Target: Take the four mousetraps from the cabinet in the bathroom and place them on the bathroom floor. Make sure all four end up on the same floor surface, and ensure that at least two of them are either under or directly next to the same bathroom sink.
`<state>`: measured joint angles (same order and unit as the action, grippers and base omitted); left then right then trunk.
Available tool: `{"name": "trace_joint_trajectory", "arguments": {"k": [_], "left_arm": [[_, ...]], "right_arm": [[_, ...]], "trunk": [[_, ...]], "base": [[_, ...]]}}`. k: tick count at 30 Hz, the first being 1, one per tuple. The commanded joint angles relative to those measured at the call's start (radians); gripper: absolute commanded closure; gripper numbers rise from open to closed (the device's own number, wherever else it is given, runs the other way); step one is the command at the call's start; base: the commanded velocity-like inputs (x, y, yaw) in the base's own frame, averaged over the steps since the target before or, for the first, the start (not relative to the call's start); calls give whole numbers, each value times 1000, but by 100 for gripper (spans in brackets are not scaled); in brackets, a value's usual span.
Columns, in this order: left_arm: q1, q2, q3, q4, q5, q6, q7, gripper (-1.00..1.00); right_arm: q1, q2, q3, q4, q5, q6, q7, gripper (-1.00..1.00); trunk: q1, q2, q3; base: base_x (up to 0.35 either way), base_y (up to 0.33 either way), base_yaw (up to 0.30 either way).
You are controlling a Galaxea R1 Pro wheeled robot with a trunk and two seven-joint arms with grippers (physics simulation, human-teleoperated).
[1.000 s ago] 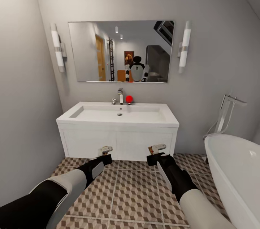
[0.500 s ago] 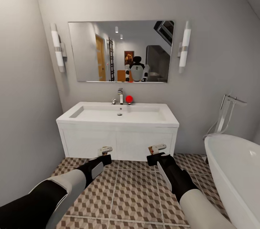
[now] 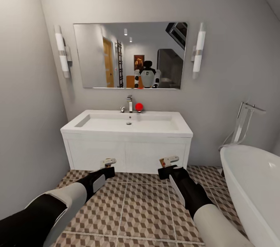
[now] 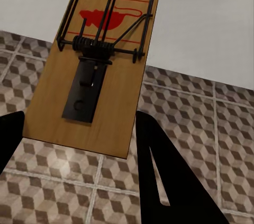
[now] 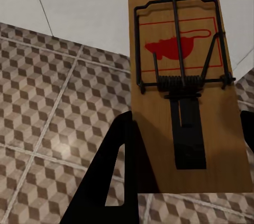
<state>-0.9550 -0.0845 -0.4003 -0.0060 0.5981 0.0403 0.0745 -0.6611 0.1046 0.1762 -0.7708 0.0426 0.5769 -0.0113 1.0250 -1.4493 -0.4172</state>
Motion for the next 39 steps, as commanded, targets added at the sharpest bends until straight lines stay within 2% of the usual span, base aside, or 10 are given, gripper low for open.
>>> {"name": "trace_joint_trajectory", "arguments": {"k": [1,11,22,32,35,39], "left_arm": [[-1,2,-9,-2,3,7,-1,100],[-1,3,-9,-1,3,7,-6,100],[-1,-11,-9,1,6,13,-7,100],[-1,-14,-9,0,5,45,-5,100],[-1,-18,-9,1,6,48,-4,100],[3,-19,-8,1,7,49,2,100]], "right_arm": [[0,0,1,2,4,4,-5,100],[-1,1,0,31,3,-3,-13,100],[-1,0,-1,34,3,-3,-12,100],[-1,0,-2,50,4,-7,-15,100],[-1,0,-3,96,5,-34,-16,100],[0,2,-6,226,4,-186,-30,100]], "trunk": [[0,-1,-1],[0,-1,-1],[0,-1,-1],[38,-71,-32],[50,-92,-42],[65,-120,-54]], "base": [[0,0,0],[0,0,0],[0,0,0],[0,0,0],[0,0,0],[0,0,0]]}}
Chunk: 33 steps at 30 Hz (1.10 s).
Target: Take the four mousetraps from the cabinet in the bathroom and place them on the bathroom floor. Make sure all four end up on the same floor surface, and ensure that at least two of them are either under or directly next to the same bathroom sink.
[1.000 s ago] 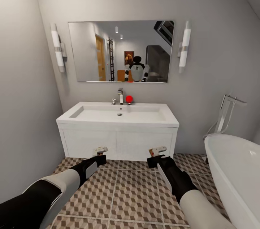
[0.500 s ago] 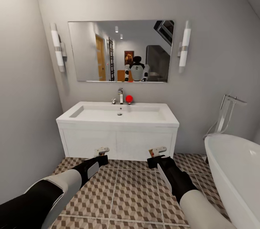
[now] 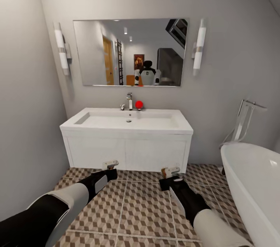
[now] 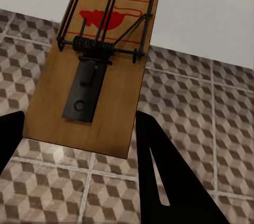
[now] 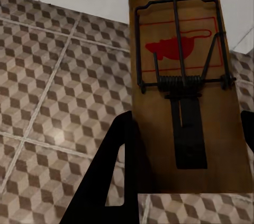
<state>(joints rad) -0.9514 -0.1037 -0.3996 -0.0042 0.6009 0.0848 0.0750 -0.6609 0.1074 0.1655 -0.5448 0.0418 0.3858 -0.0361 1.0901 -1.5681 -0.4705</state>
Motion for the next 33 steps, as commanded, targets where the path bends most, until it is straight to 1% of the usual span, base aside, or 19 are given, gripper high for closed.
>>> {"name": "trace_joint_trajectory", "arguments": {"k": [1,2,4,8,17,33], "left_arm": [[1,0,-9,-1,5,4,3,100],[6,0,-9,0,5,4,4,100],[15,0,-8,0,5,4,5,100],[19,2,-8,0,5,4,6,100],[23,4,-8,0,6,4,9,100],[33,7,-8,0,6,4,8,100]], "right_arm": [[-1,0,4,23,4,-17,-10,100],[-1,1,4,67,3,-56,-21,100],[-1,5,4,127,2,-109,-42,100],[0,8,6,164,3,-141,-55,100],[-1,7,6,181,1,-151,-59,100],[-1,6,6,183,1,-153,-59,100]], "trunk": [[4,-8,-4],[8,-15,-7],[15,-29,-14],[31,-57,-26],[65,-120,-54],[127,-232,-104]], "base": [[0,0,0],[0,0,0],[0,0,0],[0,0,0],[0,0,0],[0,0,0]]}}
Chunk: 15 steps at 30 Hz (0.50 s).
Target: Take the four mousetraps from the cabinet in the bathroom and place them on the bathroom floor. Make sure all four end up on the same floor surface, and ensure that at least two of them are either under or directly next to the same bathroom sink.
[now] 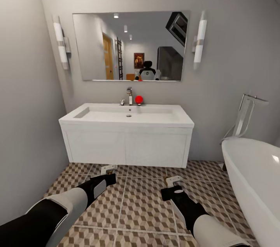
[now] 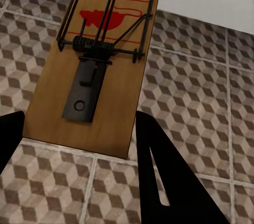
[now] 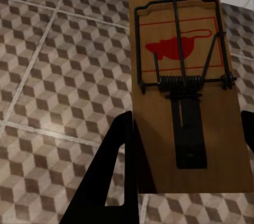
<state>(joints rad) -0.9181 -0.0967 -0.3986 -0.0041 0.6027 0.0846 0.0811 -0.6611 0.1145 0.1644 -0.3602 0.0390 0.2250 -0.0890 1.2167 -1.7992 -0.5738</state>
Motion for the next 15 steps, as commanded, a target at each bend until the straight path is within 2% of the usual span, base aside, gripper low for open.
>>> {"name": "trace_joint_trajectory", "arguments": {"k": [1,15], "left_arm": [[-1,0,-9,0,5,4,2,100],[-1,0,-8,1,5,4,2,100]], "right_arm": [[0,-1,7,-2,4,8,-6,100],[0,-1,7,-2,4,8,-6,100]], "trunk": [[4,-8,-4],[58,-106,-48]], "base": [[0,0,0],[0,0,0]]}}
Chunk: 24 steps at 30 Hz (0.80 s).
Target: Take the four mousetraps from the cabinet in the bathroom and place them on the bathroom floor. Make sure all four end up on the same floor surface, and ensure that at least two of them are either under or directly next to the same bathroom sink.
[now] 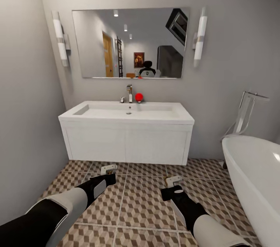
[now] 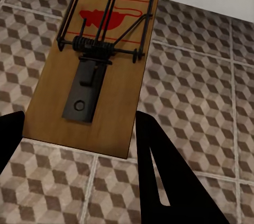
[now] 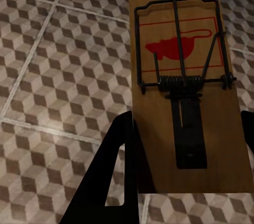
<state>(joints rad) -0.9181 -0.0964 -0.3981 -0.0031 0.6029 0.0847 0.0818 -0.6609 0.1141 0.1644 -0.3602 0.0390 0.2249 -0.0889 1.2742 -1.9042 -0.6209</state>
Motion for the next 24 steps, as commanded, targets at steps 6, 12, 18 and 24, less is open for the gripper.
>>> {"name": "trace_joint_trajectory", "arguments": {"k": [6,12,18,24], "left_arm": [[-1,0,-9,-1,5,4,2,100],[-1,0,-9,-1,5,4,3,100],[-1,0,-8,-1,5,4,3,100],[-1,0,-8,-2,5,4,3,100]], "right_arm": [[-1,1,12,-2,15,10,-5,100],[-1,2,8,-5,11,19,-9,100],[-1,2,7,-12,7,22,-35,100],[-1,1,7,-13,7,21,-41,100]], "trunk": [[23,-43,-20],[46,-85,-39],[69,-127,-58],[92,-169,-76]], "base": [[0,0,0],[0,0,-36],[0,0,-203],[0,0,-44]]}}
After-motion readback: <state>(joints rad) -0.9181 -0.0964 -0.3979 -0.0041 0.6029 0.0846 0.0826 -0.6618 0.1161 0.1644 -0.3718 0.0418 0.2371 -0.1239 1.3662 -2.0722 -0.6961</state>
